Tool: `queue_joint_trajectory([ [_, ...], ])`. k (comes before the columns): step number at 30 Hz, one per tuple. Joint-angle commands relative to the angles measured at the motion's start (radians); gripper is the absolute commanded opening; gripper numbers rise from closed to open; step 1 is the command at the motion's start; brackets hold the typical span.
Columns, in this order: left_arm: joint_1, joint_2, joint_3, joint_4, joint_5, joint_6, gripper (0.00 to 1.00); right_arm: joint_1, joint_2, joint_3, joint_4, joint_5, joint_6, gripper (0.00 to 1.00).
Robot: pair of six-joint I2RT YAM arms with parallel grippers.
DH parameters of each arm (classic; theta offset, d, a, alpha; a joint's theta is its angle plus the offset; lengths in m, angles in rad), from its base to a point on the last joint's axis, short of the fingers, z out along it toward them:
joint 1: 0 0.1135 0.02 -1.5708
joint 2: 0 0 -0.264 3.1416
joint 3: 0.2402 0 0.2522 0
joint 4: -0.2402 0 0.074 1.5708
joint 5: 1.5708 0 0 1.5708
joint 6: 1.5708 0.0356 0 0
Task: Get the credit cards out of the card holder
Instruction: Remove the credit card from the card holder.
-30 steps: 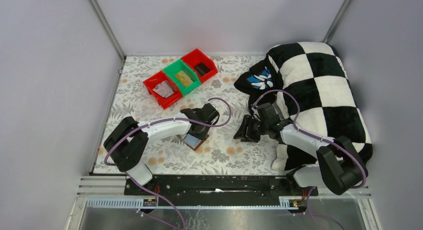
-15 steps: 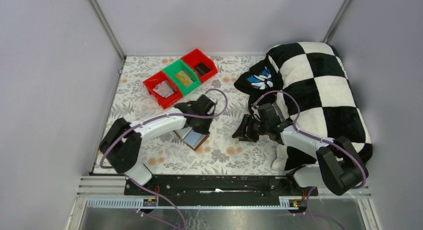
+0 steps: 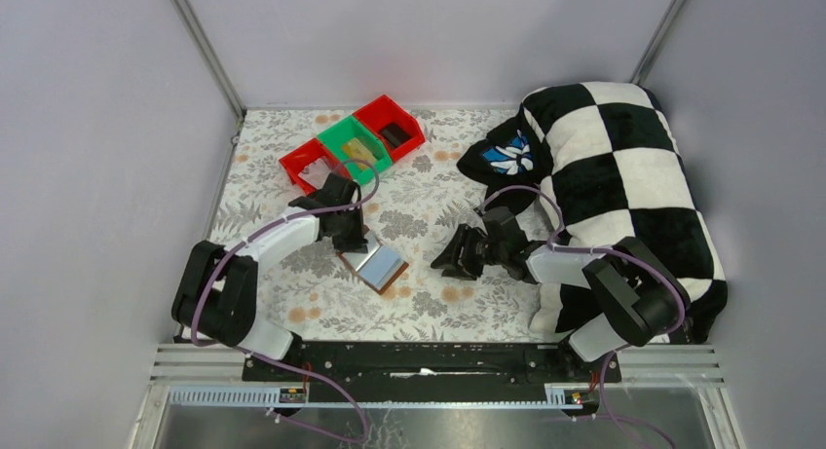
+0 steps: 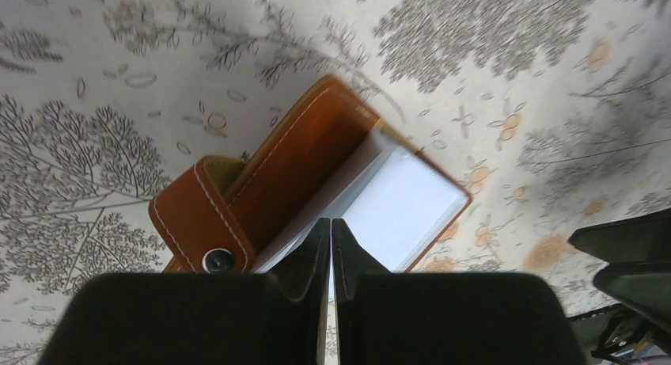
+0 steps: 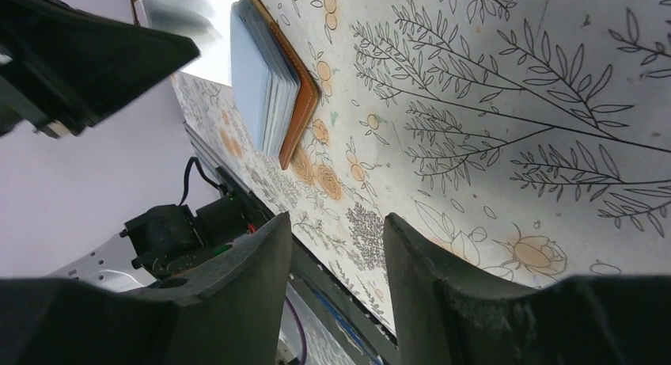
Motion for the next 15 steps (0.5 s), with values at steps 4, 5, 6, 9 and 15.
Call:
queue_joint_trajectory([
  [4, -0.003, 0.008, -0.042, 0.048, -0.013, -0.010, 0.07, 0.021, 0.040, -0.005, 0.115, -0.004, 0.081, 0.53],
  [5, -0.003, 0.020, -0.045, 0.051, -0.022, -0.010, 0.07, 0.021, 0.043, -0.007, 0.118, -0.004, 0.085, 0.53],
  [6, -0.003, 0.031, -0.050, 0.053, -0.032, -0.011, 0.07, 0.021, 0.044, -0.009, 0.126, -0.005, 0.090, 0.53],
  [9, -0.003, 0.080, -0.061, 0.056, -0.062, -0.016, 0.08, 0.024, 0.040, -0.018, 0.136, -0.004, 0.102, 0.53],
  [15, -0.019, 0.149, -0.091, 0.094, 0.017, -0.063, 0.09, 0.027, 0.028, -0.069, 0.156, 0.014, 0.119, 0.53],
])
